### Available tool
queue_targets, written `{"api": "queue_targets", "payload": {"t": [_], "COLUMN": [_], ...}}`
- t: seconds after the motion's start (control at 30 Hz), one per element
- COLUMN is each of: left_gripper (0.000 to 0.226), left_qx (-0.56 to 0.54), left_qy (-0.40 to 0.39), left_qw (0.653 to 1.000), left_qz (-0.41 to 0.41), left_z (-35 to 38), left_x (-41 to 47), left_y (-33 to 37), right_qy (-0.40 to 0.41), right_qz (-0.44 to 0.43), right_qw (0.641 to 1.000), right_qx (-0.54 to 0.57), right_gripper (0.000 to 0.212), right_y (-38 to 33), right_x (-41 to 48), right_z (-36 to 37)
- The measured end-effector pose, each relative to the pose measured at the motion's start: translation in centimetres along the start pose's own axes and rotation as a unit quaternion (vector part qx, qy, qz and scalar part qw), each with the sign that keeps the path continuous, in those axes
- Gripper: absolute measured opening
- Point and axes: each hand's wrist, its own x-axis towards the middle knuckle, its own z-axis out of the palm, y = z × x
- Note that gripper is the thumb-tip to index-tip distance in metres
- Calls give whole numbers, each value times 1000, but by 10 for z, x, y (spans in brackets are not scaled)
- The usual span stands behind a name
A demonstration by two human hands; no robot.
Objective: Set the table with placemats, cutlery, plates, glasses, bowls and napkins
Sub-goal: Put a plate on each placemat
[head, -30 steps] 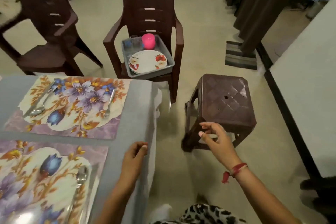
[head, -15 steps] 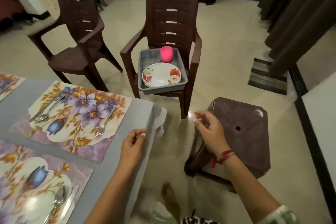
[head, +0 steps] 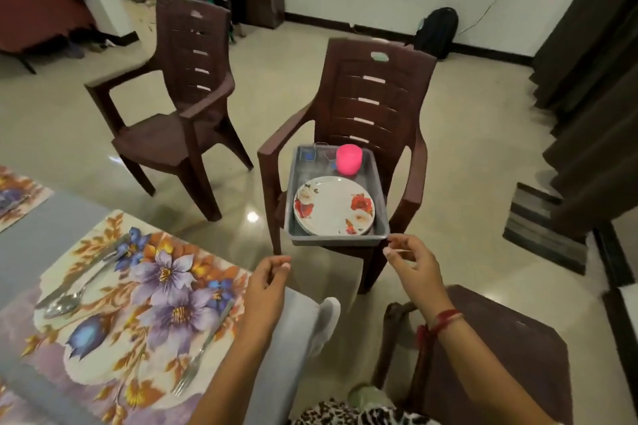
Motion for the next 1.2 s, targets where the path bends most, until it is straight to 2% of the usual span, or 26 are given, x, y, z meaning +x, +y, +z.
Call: {"api": "queue_targets", "payload": {"t": [0.2,0.33,0.4,0.57,0.67,0.77,0.83,0.9,1.0,1.07,1.2], "left_gripper": [13,12,24,53,74,88,88,90,90,88,88], "left_qx": [-28,64,140,287,362,474,513,507,472,483,515], "left_qy": [32,50,29,4,-72,-191,-217,-202,-142,-139,-190], "left_qw": [999,995,988,953,924,857,826,827,837,823,797], "left_qz": [-17,-50,-51,-95,-98,-71,-86,-137,-238,-265,-250], "left_z": [9,33,52,112,143,174,187,198,206,212,219], "left_x": [62,114,146,241,304,362,387,406,418,419,417], "left_y": [11,9,7,1,-31,-76,-101,-125,-150,-162,-173], "right_qy": [-52,-101,-123,-191,-249,-296,-316,-336,-340,-325,-315], "right_qz": [20,27,25,48,61,79,85,104,134,151,233], "right_qw": [997,989,983,947,910,875,862,848,852,853,864], "right_qx": [-58,-101,-130,-254,-326,-376,-388,-396,-375,-379,-315], "right_gripper": [21,22,24,56,83,90,93,94,95,90,54], "right_y": [1,25,44,106,145,191,220,248,276,287,289], "right_x": [77,154,202,337,406,465,487,505,521,530,547], "right_z": [21,33,40,78,110,137,150,161,173,178,179]}}
